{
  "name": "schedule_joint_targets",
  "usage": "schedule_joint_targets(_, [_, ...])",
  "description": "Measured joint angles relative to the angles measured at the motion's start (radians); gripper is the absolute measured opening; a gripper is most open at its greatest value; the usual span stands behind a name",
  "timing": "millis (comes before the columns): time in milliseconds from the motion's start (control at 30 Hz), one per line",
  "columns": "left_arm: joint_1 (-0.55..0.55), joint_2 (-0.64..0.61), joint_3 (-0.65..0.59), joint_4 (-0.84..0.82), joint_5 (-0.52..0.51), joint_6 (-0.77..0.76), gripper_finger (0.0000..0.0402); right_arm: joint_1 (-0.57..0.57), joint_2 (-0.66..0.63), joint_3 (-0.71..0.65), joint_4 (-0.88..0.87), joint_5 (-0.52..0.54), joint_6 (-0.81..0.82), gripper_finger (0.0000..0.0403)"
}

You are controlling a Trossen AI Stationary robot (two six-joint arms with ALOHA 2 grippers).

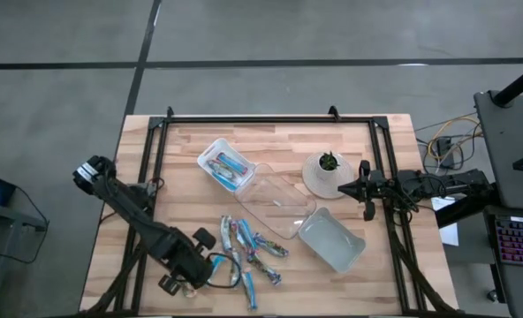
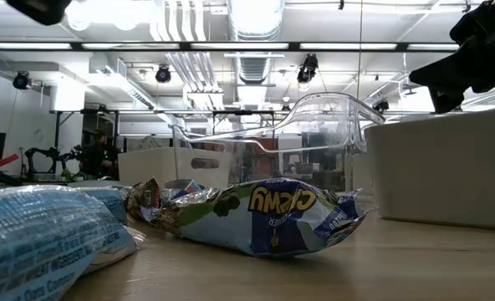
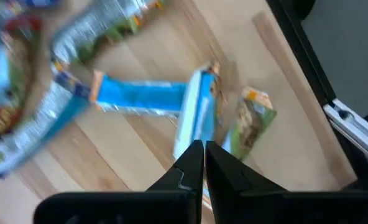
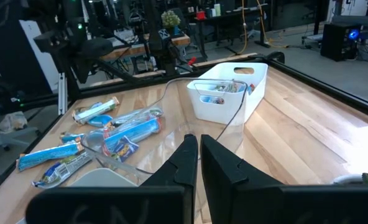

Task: Pick and place Granola Bars by type
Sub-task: Put the orange granola bar into the gray bin

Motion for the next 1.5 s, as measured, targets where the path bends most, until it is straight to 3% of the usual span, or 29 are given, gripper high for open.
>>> schedule_joint_targets(167, [-0.018, 0.018, -0.017, -0.024, -0.001, -0.112, 0.0000, 0.000, 0.000, 0.000, 0.000, 0.000, 0.000, 0.0013])
schedule_joint_targets(767, [-0.059, -0.023, -0.111, 0.002, -0.003, -0.219, 0.0004, 0.000, 0.000, 0.000, 0.000, 0.000, 0.000, 0.0013])
schedule_joint_targets(933, [-0.063, -0.061, -0.140, 0.004, -0.003, -0.201, 0.0048, 0.000, 0.000, 0.000, 0.000, 0.000, 0.000, 0.0013])
schedule_joint_targets(1300, [-0.064, -0.112, -0.230, 0.086, -0.052, -0.167, 0.0192, 0.000, 0.000, 0.000, 0.000, 0.000, 0.000, 0.0013])
schedule_joint_targets(1500, [-0.064, -0.124, -0.282, 0.159, -0.052, -0.090, 0.0223, 0.000, 0.000, 0.000, 0.000, 0.000, 0.000, 0.0013])
